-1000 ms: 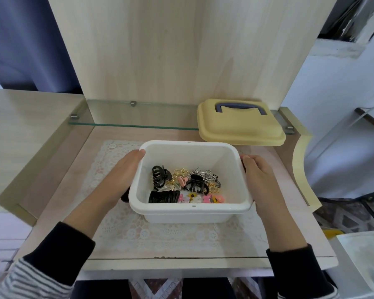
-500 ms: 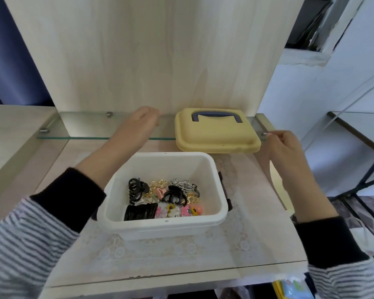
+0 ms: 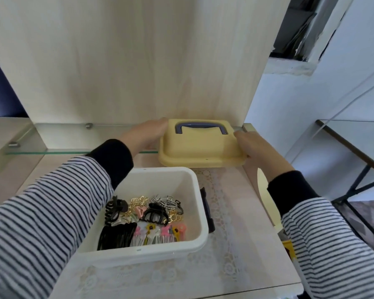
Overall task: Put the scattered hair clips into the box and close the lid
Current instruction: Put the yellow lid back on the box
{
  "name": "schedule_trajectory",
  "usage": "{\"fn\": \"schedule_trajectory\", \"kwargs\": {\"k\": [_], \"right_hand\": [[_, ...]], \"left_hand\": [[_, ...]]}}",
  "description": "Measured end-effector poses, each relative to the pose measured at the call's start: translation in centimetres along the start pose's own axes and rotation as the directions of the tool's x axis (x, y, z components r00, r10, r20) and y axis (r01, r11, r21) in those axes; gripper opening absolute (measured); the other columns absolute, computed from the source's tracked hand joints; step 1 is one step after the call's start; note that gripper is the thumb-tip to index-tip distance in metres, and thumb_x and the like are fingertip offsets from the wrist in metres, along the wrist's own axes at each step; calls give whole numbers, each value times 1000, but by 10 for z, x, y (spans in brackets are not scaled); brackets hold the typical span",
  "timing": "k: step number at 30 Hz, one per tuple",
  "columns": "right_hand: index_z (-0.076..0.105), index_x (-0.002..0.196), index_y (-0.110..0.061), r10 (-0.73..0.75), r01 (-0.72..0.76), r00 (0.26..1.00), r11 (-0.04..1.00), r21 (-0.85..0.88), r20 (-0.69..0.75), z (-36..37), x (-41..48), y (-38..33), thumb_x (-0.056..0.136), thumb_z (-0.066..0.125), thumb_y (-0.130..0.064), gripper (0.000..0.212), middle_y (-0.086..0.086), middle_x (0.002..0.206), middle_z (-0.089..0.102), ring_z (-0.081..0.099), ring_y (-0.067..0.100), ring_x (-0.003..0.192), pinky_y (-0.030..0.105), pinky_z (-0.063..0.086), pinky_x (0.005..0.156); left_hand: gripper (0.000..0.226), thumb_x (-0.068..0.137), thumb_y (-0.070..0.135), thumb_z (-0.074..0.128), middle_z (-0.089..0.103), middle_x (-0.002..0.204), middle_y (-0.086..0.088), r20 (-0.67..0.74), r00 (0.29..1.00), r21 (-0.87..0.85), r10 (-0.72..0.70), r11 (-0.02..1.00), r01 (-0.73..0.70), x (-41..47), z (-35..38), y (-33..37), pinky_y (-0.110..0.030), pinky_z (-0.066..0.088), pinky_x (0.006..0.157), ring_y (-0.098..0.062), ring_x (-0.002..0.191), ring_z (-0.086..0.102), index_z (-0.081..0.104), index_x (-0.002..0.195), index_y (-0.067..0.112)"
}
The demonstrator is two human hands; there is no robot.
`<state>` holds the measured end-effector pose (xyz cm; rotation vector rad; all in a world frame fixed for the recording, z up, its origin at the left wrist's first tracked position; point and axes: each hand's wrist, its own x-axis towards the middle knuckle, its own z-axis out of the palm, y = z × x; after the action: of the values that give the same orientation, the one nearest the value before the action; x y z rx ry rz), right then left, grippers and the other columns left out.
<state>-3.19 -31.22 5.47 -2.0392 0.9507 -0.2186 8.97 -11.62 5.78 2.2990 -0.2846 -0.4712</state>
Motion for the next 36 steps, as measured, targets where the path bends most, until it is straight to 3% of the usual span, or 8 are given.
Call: {"fn": "schedule_trajectory", "kwargs": {"k": [3,8,11,17,21,24,28,36], "right_hand": [[38,141,-10,34,-34,999,999,0,-3,1,8,-5,99,34,-28,46,8,128,49,47,26,108,31,38,84],[42,137,-9,61,-62,998,998,-4,-10,3,13,-5,98,33,-30,46,10,126,50,44,26,100,31,35,83],[45,134,-8,62,-62,998,998,-4,-30,5,15,-2,97,33,-30,45,9,119,50,47,26,102,32,36,83],[49,128,-7,65,-68,996,997,-40,-68,5,9,-1,95,35,-28,41,13,123,54,51,31,111,36,40,88],[43,136,-11,36,-37,997,999,-20,-64,0,4,-9,97,35,-28,43,10,124,52,50,28,107,30,35,76],[48,122,-11,-18,19,998,1000,7,-64,-4,-1,-16,94,39,-31,36,8,112,52,51,27,95,29,35,62],[44,132,-3,-68,68,995,998,-10,-66,-2,-13,-26,92,41,-39,54,10,115,53,53,28,97,31,38,66],[55,114,-8,-135,136,990,990,44,-31,13,-48,-31,96,38,-48,48,8,103,59,58,27,94,37,50,77]], "left_hand": [[53,99,42,21,50,136,-13,-31,998,183,53,982,-46,6,7,0,-36,42,96,-30,112,50,47,134,12],[45,99,38,21,53,114,-14,-43,993,304,113,948,-95,10,14,0,-30,34,83,-29,101,47,52,118,12],[31,99,36,23,49,105,-8,-36,996,216,87,973,-77,12,13,1,-30,36,82,-27,95,46,46,104,15],[32,95,33,28,57,106,-7,-43,995,54,86,995,-84,7,14,-5,-32,40,78,-25,95,53,53,104,15],[45,94,35,28,58,114,-9,-63,993,-139,97,985,-105,1,9,-5,-34,44,80,-27,100,56,53,124,12],[40,95,32,30,57,105,-5,-121,985,-254,122,955,-150,-3,5,-10,-30,39,68,-20,89,53,53,120,10],[23,98,29,32,47,85,9,-263,956,-326,129,921,-214,-13,-4,-22,-24,33,59,-5,74,44,46,110,16],[31,96,21,37,56,103,3,-398,913,-381,95,888,-259,-43,-26,-57,-28,36,69,-14,88,51,58,118,14]]}}
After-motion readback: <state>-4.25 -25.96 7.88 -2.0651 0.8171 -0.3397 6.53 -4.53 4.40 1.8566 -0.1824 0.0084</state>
